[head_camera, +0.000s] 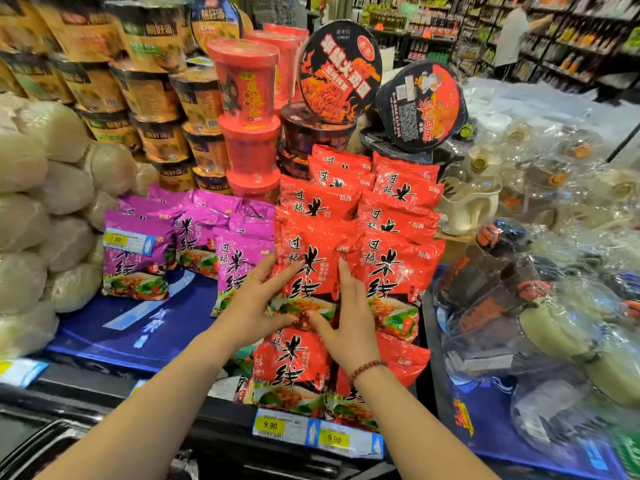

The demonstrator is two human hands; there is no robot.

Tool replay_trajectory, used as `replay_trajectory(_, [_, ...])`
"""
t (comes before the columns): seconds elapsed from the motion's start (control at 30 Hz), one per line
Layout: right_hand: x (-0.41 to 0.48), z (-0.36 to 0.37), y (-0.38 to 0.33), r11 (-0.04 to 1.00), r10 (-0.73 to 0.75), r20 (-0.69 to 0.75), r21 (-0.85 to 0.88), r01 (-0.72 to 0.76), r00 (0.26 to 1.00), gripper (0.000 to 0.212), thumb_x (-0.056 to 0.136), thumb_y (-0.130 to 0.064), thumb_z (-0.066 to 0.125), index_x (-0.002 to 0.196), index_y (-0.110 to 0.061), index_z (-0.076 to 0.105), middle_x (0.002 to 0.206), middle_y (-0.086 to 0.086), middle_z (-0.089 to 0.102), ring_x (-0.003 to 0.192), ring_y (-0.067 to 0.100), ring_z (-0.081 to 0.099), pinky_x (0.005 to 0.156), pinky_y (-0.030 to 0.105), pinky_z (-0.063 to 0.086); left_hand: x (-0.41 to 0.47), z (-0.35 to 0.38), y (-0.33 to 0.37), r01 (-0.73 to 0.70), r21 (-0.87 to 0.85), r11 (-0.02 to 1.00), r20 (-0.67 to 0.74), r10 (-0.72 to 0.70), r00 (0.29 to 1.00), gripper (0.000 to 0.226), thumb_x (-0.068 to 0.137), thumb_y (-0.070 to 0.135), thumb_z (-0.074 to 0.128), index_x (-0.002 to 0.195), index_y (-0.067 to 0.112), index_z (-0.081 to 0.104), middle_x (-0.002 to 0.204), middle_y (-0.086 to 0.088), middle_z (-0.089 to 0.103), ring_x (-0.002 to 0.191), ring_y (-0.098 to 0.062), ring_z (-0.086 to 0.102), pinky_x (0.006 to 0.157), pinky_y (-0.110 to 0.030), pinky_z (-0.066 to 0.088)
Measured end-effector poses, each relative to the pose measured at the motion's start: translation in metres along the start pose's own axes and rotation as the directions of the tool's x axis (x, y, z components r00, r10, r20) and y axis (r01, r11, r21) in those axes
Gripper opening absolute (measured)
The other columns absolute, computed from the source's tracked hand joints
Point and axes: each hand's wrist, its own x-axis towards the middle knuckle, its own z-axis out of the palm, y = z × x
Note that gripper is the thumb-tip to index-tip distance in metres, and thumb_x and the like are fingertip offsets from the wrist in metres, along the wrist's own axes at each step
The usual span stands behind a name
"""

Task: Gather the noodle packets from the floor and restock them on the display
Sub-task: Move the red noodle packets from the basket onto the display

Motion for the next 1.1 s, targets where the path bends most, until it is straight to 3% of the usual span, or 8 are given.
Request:
replay_trajectory(0.17, [-0.006, 0.005, 0.004, 0.999, 0.011, 0.111, -0.043, -0.006, 0.994, 0.100, 0.087, -0.038, 0.067, 0.140, -0.052, -0.018, 0.134, -0.001, 0.034, 0.112, 0.015, 0.047, 0.089, 0.025, 0.045, -0.015, 0.006, -0.006, 0.004, -0.070, 0.998, 0.025, -0.003, 1.000, 0.104, 0.074, 0.026, 0.084, 0.133, 0.075, 0.014, 0.157, 0.020, 0.000, 0.147, -0.005, 0.001, 0.119, -0.037, 0.020])
replay_trajectory(0.23, [-0.004, 0.001, 0.000, 0.994, 0.033, 0.115, -0.103, -0.021, 0.993, 0.101, 0.086, -0.041, 0.068, 0.145, -0.047, -0.014, 0.142, 0.002, 0.027, 0.120, 0.018, 0.043, 0.095, 0.030, 0.046, -0.014, 0.004, -0.004, 0.019, -0.035, 0.999, 0.017, -0.019, 1.000, 0.103, 0.074, 0.029, 0.084, 0.135, 0.073, 0.014, 0.161, 0.011, 0.003, 0.149, -0.012, 0.005, 0.118, -0.043, 0.024])
replay_trajectory(0.37, [-0.004, -0.002, 0.001, 0.880, -0.190, -0.115, -0.460, 0.117, 0.975, 0.106, 0.070, -0.052, 0.077, 0.152, -0.017, 0.019, 0.156, 0.015, 0.013, 0.143, 0.031, 0.014, 0.113, 0.046, 0.029, -0.015, 0.000, 0.001, -0.081, 0.354, 0.932, -0.165, 0.148, 0.975, 0.109, 0.060, 0.049, 0.088, 0.146, 0.055, 0.021, 0.163, -0.002, 0.002, 0.149, -0.029, 0.006, 0.113, -0.052, 0.026])
replay_trajectory(0.47, [0.001, -0.006, 0.002, 0.790, -0.305, -0.004, -0.559, 0.251, 0.952, 0.109, 0.072, -0.055, 0.074, 0.153, -0.016, 0.012, 0.159, 0.011, 0.007, 0.148, 0.028, -0.004, 0.118, 0.047, 0.012, -0.011, 0.000, 0.003, -0.191, 0.496, 0.847, -0.154, 0.302, 0.941, 0.119, 0.058, 0.056, 0.086, 0.152, 0.041, 0.014, 0.164, 0.003, -0.007, 0.150, -0.026, -0.005, 0.114, -0.053, 0.021])
replay_trajectory(0.63, [0.015, -0.012, 0.003, 0.775, -0.207, 0.138, -0.580, 0.249, 0.969, 0.110, 0.073, -0.061, 0.069, 0.154, -0.016, 0.009, 0.161, 0.010, 0.009, 0.147, 0.028, 0.001, 0.116, 0.045, 0.009, 0.003, -0.006, 0.004, -0.252, 0.437, 0.864, -0.006, 0.283, 0.959, 0.118, 0.064, 0.057, 0.082, 0.153, 0.042, 0.006, 0.164, 0.006, 0.000, 0.149, -0.023, 0.004, 0.108, -0.049, 0.036])
replay_trajectory(0.73, [0.017, -0.011, 0.007, 0.805, -0.173, 0.264, -0.516, 0.291, 0.949, 0.107, 0.084, -0.059, 0.059, 0.151, -0.022, -0.015, 0.158, 0.003, -0.021, 0.146, 0.024, -0.019, 0.119, 0.038, -0.003, 0.004, -0.007, 0.001, -0.242, 0.365, 0.899, 0.056, 0.238, 0.970, 0.117, 0.066, 0.055, 0.081, 0.152, 0.048, 0.001, 0.163, 0.014, -0.006, 0.150, -0.018, 0.000, 0.112, -0.047, 0.032])
replay_trajectory(0.83, [0.016, -0.009, 0.007, 0.829, -0.155, 0.296, -0.480, 0.288, 0.942, 0.105, 0.088, -0.057, 0.054, 0.146, -0.024, -0.026, 0.153, 0.000, -0.034, 0.144, 0.021, -0.027, 0.116, 0.033, -0.013, 0.003, -0.006, -0.002, -0.247, 0.356, 0.901, 0.075, 0.236, 0.969, 0.119, 0.066, 0.055, 0.081, 0.150, 0.050, -0.002, 0.162, 0.017, -0.011, 0.150, -0.018, 0.000, 0.112, -0.045, 0.029])
replay_trajectory(1.1, [0.013, -0.019, 0.004, 0.852, -0.218, 0.255, -0.420, 0.311, 0.942, 0.103, 0.084, -0.056, 0.062, 0.151, -0.026, -0.011, 0.160, -0.001, -0.013, 0.148, 0.022, -0.011, 0.119, 0.036, -0.004, -0.003, -0.009, 0.008, -0.220, 0.411, 0.885, 0.072, 0.209, 0.975, 0.114, 0.068, 0.055, 0.079, 0.151, 0.046, 0.002, 0.162, 0.013, -0.008, 0.149, -0.014, -0.007, 0.114, -0.039, 0.022])
